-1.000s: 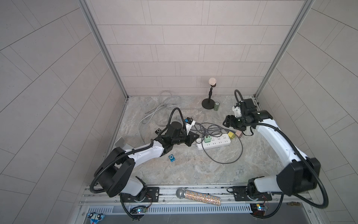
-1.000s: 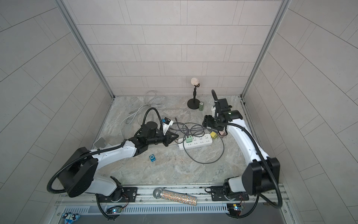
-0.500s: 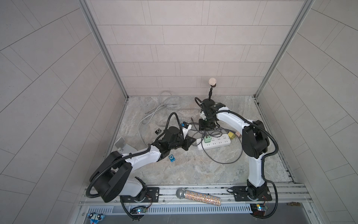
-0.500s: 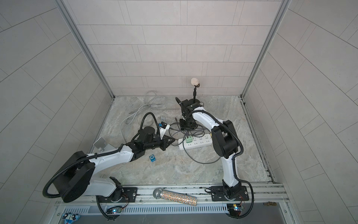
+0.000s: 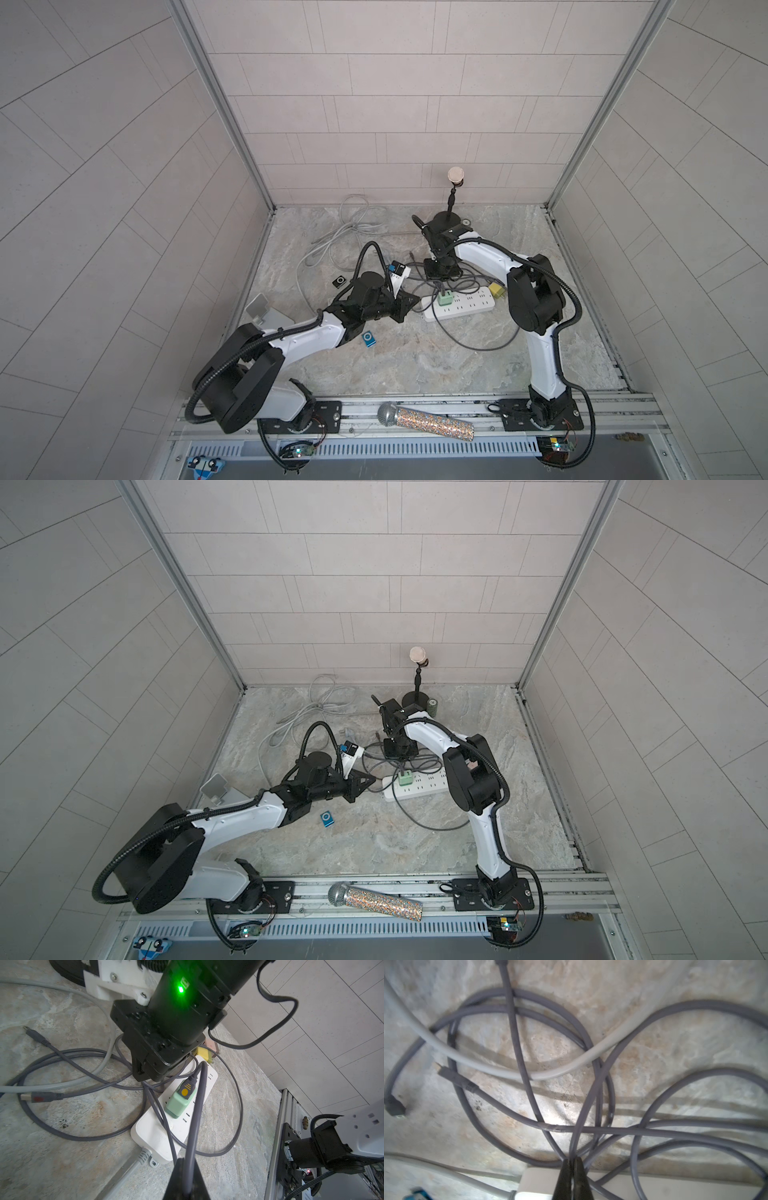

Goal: Charge mp3
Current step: Pick up the charging cable from the center of the board.

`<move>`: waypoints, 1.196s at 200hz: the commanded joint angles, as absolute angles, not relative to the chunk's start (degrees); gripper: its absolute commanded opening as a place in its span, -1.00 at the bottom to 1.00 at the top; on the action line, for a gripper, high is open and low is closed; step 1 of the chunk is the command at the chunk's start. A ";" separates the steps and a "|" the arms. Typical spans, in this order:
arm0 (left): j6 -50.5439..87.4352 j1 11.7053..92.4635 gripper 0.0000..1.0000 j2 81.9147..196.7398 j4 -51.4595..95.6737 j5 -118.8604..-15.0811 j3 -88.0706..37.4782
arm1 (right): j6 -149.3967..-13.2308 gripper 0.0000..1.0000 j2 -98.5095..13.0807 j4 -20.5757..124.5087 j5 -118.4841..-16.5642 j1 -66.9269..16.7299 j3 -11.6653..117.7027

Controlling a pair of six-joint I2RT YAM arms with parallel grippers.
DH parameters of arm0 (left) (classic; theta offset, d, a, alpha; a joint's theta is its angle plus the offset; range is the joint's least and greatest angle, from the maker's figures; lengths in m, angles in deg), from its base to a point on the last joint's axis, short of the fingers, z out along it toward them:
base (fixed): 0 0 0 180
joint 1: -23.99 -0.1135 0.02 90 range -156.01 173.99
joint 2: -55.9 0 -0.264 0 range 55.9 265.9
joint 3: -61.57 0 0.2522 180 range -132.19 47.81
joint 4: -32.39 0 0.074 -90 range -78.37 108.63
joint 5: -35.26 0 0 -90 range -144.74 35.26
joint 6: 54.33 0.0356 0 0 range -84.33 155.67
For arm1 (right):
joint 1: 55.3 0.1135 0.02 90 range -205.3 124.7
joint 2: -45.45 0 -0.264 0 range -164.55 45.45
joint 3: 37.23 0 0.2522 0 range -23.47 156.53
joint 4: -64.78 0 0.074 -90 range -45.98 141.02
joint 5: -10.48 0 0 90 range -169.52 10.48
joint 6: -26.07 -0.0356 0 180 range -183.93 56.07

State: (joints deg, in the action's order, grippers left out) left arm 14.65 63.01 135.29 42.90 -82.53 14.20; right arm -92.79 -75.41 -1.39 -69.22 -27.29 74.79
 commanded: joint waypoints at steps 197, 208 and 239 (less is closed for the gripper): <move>14.40 62.94 -0.35 134.68 45.77 -78.40 14.24 | -90.49 -1.00 -37.82 7.34 -68.70 -42.75 82.74; 14.44 62.95 -0.37 134.62 45.14 -77.36 13.98 | -90.38 -1.00 -38.44 7.04 -68.40 -44.54 86.10; 14.81 62.88 -0.38 134.08 43.76 -75.56 13.47 | -94.05 -1.00 -40.26 9.05 -62.72 -51.21 94.25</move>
State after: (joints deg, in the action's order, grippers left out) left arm 13.64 62.99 135.49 44.89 -77.70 15.25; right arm -91.17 -40.04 4.71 -67.69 -47.18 88.21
